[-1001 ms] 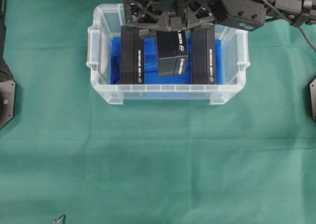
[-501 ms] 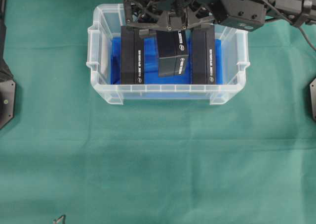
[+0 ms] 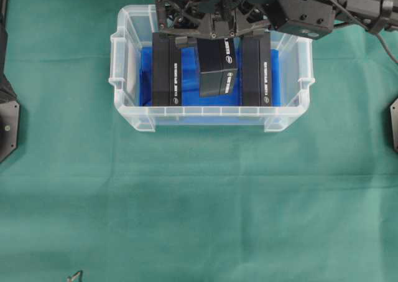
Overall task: Take the box out of the case with the right arm.
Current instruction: 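Lift the middle box up out of the case with the right gripper, then carry the box toward the front and lower it onto the cloth, then open the right gripper and withdraw it to the right, then move the right gripper back over the case toward the left box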
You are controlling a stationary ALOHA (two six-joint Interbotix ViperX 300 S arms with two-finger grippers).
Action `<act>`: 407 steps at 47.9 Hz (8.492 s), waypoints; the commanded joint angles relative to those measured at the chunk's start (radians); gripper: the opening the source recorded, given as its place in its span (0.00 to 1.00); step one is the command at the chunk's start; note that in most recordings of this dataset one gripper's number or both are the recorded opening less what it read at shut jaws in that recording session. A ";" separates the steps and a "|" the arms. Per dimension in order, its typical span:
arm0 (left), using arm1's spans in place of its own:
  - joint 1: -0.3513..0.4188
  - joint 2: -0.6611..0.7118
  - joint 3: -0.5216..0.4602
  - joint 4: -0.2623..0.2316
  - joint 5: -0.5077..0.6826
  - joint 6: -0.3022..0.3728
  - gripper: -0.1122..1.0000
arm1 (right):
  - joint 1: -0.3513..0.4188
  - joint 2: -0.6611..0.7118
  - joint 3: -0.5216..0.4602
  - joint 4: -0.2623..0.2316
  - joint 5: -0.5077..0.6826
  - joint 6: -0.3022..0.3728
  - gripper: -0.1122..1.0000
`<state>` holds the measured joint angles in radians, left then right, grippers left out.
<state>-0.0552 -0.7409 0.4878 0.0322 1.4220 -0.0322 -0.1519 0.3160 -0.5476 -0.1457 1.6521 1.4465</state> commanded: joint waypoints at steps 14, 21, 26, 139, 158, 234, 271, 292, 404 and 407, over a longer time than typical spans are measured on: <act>0.005 0.003 -0.026 0.002 -0.003 0.002 0.12 | 0.066 -0.066 -0.038 -0.026 0.008 0.058 0.70; 0.003 0.002 -0.026 0.002 -0.003 0.002 0.12 | 0.118 -0.066 -0.046 -0.044 0.011 0.104 0.70; 0.003 0.002 -0.026 0.002 -0.003 0.002 0.12 | 0.158 -0.066 -0.052 -0.052 0.020 0.141 0.70; 0.003 0.003 -0.026 0.002 -0.003 0.002 0.12 | 0.437 0.029 0.259 -0.008 -0.225 0.554 0.70; 0.005 0.003 -0.025 0.003 -0.003 0.002 0.12 | 0.440 0.029 0.417 0.009 -0.417 0.618 0.70; 0.005 0.003 -0.028 0.002 -0.005 -0.002 0.12 | 0.440 -0.083 0.252 -0.018 -0.209 0.571 0.93; 0.003 0.002 -0.026 0.002 -0.005 -0.003 0.12 | 0.454 -0.210 0.391 0.020 -0.149 0.543 0.91; 0.005 0.000 -0.026 0.002 -0.003 0.000 0.12 | 0.528 -0.506 0.718 0.025 -0.166 0.620 0.91; 0.003 0.002 -0.028 0.002 -0.005 0.002 0.12 | -0.115 -0.753 0.965 0.015 -0.236 -0.074 0.91; 0.003 0.002 -0.026 0.002 -0.003 0.002 0.12 | -0.112 -0.730 0.945 0.020 -0.252 -0.074 0.91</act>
<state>-0.0537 -0.7424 0.4863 0.0322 1.4220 -0.0307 -0.2669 -0.4295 0.4403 -0.1304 1.4220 1.3714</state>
